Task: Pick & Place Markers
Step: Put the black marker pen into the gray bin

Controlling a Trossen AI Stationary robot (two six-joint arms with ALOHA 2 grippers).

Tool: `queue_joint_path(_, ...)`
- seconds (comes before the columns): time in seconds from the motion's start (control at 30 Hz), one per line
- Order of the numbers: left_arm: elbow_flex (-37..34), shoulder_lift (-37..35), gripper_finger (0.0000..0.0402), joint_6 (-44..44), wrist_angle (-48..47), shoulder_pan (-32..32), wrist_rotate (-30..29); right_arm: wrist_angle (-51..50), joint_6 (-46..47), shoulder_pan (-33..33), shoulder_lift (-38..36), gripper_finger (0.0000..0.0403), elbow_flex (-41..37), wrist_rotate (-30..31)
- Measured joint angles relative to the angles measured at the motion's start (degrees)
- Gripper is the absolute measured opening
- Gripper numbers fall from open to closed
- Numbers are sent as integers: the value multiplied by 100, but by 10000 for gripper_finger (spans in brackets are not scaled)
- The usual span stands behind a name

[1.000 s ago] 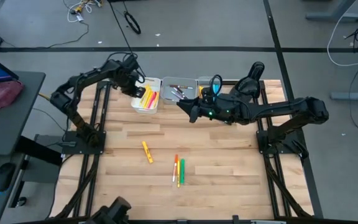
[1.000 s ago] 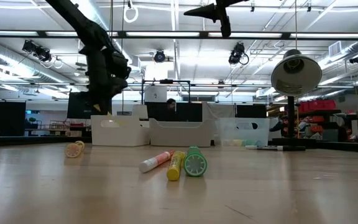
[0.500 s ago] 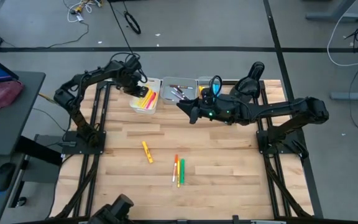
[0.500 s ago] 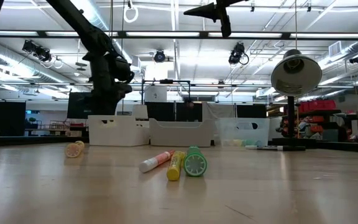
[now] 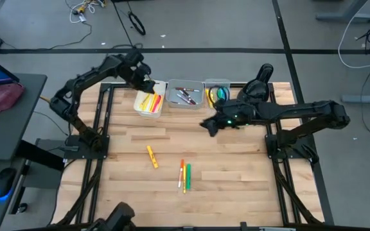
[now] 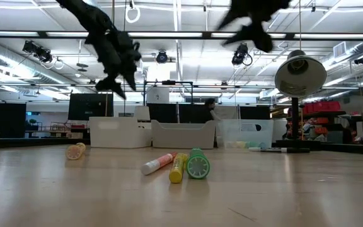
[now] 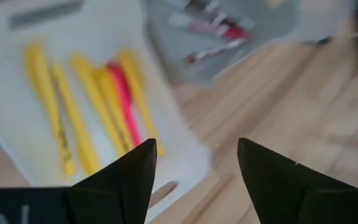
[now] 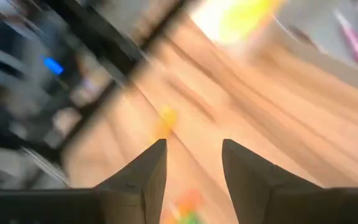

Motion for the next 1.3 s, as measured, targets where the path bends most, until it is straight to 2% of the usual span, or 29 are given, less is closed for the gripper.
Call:
queue_joint_path(0.2,34,-921,225,4,488,-540,-14,-2964,-131,-116,-64,155,-30,165)
queue_joint_path(0.3,34,-1264,223,0,662,-936,-234,-3644,-288,-437,3,164,-398,329)
queue_joint_path(0.5,36,-1558,223,-25,1092,-1781,-652,-2230,-1143,-1412,60,218,-1721,-134)
queue_joint_path(0.6,34,-1563,223,-186,1278,-2084,-729,-1678,-1273,-1769,83,237,-2226,-26)
queue_joint_path(0.73,34,-1551,222,-308,1545,-2423,-940,-951,-1316,-2011,87,237,-2654,173)
queue_joint_path(0.87,34,-1551,222,-353,1857,-2639,-1109,-186,-1662,-2143,105,219,-3087,178)
queue_joint_path(1.07,32,-1551,222,-645,2201,-2730,-1168,415,-1795,-2231,211,171,-3682,208)
queue_joint_path(1.3,32,-1557,222,-828,2260,-2782,-1161,498,-1605,-1893,206,64,-3815,270)
